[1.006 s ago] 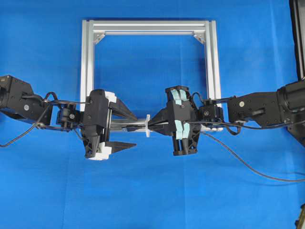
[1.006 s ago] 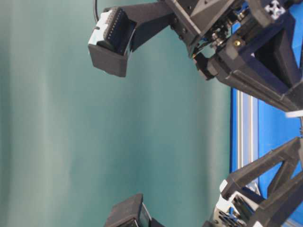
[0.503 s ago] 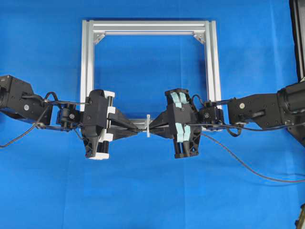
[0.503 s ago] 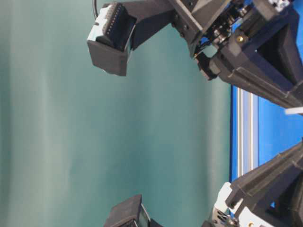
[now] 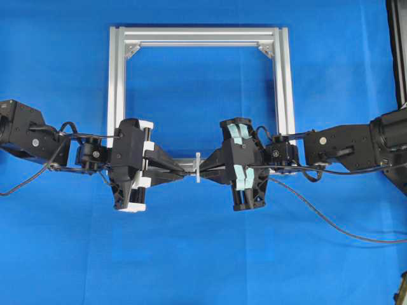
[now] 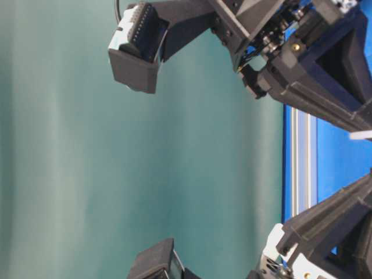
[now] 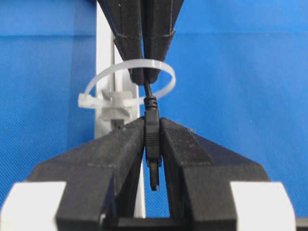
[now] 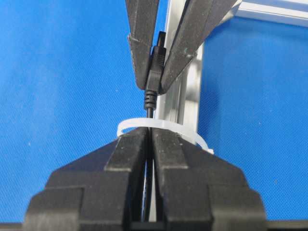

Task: Insert the wire through the string loop located in the center.
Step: 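Close the left gripper on the USB plug protruding from the loop, then open the right gripper and pull the cable left with the left gripper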

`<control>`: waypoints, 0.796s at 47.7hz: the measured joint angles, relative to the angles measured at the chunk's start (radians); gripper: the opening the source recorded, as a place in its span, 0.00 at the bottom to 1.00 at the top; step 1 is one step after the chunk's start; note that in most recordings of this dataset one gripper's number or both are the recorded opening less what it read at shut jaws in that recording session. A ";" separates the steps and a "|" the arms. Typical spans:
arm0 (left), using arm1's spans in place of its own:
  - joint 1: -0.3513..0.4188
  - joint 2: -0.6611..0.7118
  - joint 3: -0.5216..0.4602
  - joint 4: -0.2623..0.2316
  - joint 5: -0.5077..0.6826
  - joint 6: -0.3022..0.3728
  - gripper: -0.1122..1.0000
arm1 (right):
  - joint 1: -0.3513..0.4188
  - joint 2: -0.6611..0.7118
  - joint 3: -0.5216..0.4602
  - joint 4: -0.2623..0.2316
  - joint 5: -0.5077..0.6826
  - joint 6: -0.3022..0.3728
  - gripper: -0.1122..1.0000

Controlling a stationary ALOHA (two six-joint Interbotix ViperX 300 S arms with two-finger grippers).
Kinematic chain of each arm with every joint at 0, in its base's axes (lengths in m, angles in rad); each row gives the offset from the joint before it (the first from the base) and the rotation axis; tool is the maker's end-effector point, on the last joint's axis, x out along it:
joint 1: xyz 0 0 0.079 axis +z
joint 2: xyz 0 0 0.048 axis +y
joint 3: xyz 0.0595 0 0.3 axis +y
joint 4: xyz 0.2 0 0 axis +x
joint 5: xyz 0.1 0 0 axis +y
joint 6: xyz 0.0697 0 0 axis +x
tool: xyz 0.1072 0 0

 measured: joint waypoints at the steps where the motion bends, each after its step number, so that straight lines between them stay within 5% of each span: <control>1: 0.000 0.000 0.000 0.000 0.000 0.000 0.19 | 0.000 0.000 -0.002 0.000 0.003 0.000 0.16; 17: -0.003 0.000 0.000 0.002 0.000 0.000 0.19 | -0.002 -0.014 0.017 0.000 0.021 0.003 0.93; 29: -0.003 -0.003 0.009 0.002 -0.002 0.000 0.19 | -0.008 -0.025 0.029 0.000 0.020 0.002 0.94; 38: -0.003 -0.077 0.109 0.002 0.000 -0.006 0.19 | -0.006 -0.026 0.034 0.000 0.023 0.002 0.94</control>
